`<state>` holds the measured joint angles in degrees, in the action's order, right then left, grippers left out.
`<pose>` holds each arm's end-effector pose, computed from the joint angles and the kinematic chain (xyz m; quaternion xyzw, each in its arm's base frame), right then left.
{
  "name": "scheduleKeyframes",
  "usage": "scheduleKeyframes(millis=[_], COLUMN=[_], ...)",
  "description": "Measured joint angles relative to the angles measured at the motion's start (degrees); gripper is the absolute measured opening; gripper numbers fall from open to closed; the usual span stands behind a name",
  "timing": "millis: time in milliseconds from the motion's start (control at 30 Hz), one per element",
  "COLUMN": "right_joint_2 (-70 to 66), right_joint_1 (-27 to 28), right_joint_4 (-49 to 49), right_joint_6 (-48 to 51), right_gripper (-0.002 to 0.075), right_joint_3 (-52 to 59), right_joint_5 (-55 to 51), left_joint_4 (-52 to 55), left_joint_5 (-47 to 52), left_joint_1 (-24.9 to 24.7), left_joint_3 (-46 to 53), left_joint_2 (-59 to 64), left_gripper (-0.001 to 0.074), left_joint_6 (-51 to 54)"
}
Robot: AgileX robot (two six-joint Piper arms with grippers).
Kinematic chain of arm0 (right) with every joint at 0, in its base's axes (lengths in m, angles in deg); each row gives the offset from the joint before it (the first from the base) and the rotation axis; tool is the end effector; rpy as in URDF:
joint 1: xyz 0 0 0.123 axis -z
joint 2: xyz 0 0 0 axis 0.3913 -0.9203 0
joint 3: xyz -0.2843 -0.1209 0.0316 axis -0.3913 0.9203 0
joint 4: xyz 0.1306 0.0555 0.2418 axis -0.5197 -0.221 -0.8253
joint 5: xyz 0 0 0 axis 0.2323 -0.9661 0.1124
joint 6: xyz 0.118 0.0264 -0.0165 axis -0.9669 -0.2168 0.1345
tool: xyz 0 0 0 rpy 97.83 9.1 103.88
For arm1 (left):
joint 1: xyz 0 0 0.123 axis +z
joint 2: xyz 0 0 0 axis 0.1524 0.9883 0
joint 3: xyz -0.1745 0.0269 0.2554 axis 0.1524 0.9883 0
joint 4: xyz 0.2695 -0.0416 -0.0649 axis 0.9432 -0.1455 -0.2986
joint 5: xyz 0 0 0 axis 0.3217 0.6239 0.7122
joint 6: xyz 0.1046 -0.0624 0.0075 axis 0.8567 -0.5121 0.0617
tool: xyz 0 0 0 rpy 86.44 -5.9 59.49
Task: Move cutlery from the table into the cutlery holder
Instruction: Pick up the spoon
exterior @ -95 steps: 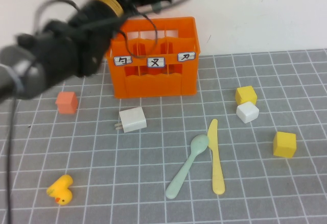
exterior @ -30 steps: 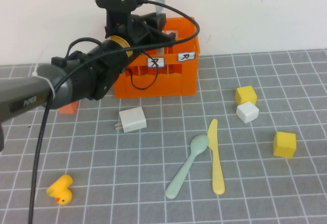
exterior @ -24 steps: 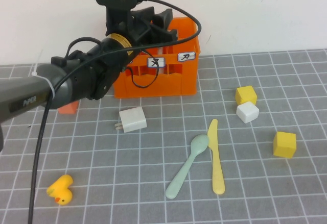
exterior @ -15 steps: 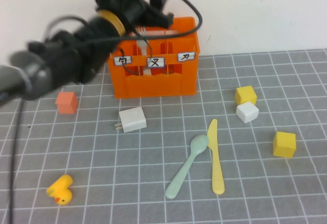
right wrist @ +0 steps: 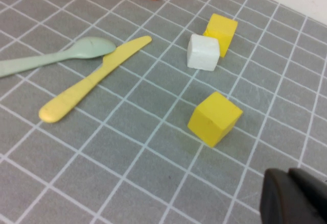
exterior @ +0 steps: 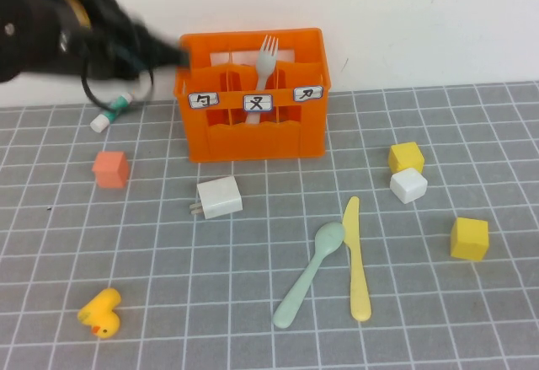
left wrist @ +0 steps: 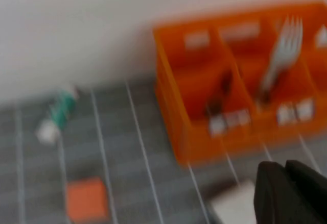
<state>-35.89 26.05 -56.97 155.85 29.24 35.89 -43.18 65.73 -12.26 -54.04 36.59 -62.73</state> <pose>0.1488 0.0331 0.2451 -0.2577 0.8180 0.0165 0.5141 0.3658 -0.1339 0.3826 0.0874 0.8838 -0.0936 0.4500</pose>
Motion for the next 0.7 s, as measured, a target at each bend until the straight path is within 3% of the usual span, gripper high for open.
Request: scheduleKeyframes(millis=[133,367,533,700], right_joint_2=[0.0,0.0,0.0,0.0], right_joint_1=[0.0,0.0,0.0,0.0], right_joint_4=[-0.09,-0.09,-0.09,-0.09], right_joint_6=[0.0,0.0,0.0,0.0], right_gripper=[-0.0003,-0.0003,-0.0003,-0.0003], right_joint_3=[0.0,0.0,0.0,0.0], right_joint_5=[-0.85,-0.96,-0.96,-0.96], left_joint_4=[-17.88,-39.58,-36.93,-23.49], left_joint_5=[7.64,6.91,3.52,1.63], left_joint_1=[0.0,-4.88,-12.68,-18.37], left_joint_3=[5.42,14.72,14.94,13.53], left_joint_2=[0.36,2.02,6.48,12.31], left_gripper=[0.0001,0.0001,0.0,0.003], left_joint_6=[15.96,32.56,33.96,24.34])
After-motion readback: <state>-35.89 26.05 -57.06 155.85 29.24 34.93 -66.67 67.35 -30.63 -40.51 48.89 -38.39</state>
